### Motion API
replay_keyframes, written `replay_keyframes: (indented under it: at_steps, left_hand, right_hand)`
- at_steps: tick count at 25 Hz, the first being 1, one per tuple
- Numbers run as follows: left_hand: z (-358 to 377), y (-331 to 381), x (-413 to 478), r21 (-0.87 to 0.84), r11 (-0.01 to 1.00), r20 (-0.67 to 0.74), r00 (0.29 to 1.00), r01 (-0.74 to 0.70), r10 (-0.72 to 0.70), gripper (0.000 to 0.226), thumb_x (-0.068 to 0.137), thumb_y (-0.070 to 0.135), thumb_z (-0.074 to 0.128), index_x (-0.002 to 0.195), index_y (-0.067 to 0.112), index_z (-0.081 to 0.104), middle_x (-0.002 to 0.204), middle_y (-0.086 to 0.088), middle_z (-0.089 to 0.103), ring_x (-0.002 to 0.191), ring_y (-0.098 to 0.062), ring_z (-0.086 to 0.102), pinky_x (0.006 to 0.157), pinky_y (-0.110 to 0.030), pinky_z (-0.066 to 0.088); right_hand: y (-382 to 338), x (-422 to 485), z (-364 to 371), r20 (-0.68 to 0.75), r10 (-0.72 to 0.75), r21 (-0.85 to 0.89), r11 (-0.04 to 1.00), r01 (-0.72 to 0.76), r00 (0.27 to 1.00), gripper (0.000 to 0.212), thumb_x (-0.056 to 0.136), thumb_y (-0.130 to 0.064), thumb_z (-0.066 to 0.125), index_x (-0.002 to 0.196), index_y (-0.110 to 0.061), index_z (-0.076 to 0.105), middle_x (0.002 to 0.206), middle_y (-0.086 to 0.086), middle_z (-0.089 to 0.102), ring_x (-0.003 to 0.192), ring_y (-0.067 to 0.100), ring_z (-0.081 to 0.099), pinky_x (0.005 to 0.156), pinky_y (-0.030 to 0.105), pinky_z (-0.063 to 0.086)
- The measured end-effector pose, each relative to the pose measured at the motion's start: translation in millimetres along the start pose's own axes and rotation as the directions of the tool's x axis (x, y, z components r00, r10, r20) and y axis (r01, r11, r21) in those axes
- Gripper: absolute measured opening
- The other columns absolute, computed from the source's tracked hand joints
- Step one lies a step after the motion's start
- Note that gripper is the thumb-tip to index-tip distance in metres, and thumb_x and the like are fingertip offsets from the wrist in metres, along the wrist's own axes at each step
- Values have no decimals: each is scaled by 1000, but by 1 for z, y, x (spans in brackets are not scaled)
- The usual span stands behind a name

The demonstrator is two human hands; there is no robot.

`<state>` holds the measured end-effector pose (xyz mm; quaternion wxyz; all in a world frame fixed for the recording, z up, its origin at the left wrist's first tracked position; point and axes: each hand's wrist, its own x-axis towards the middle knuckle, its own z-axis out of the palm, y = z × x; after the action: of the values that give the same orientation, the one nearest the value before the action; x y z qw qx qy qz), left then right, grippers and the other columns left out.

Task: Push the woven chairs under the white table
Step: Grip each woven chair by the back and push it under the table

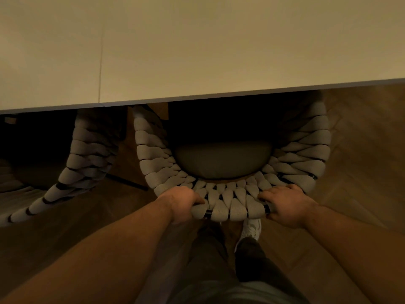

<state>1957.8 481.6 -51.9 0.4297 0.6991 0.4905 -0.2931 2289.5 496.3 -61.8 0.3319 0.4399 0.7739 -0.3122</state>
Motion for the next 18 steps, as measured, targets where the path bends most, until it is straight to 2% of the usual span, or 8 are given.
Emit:
replay_keyframes:
  at_steps: [4,10,14,18]
  left_hand:
    - [-2,3,2,7,1000,-1,1000,-1,1,58,95,22,67,147,40,49,142,10,58,133,-16,53,114,-44,44]
    - [-2,6,-4,202,979,-35,998,-43,51,56,100,19,59,149,44,44,143,11,57,130,-12,53,113,-38,43]
    - [-10,2,-7,305,947,22,995,-99,97,64,102,18,55,156,44,34,152,10,49,138,-14,47,116,-37,38]
    - [-26,-18,3,365,929,-4,998,-54,60,64,102,20,52,155,48,31,151,12,49,136,-12,48,114,-36,40]
  right_hand:
    - [2,-8,8,-59,15,-2,1000,-15,998,56,96,-59,56,147,-40,42,149,-11,50,139,17,43,117,51,25]
    - [-15,-17,14,-75,65,4,998,-65,995,46,100,-47,55,142,-29,49,145,0,55,136,26,46,120,61,19]
    - [-24,-25,29,-88,90,51,995,-86,992,48,102,-45,52,147,-27,46,148,2,53,137,27,45,120,62,16]
    - [-30,-20,15,-133,98,100,991,-85,986,47,104,-43,50,148,-28,46,150,2,51,140,27,42,122,64,9]
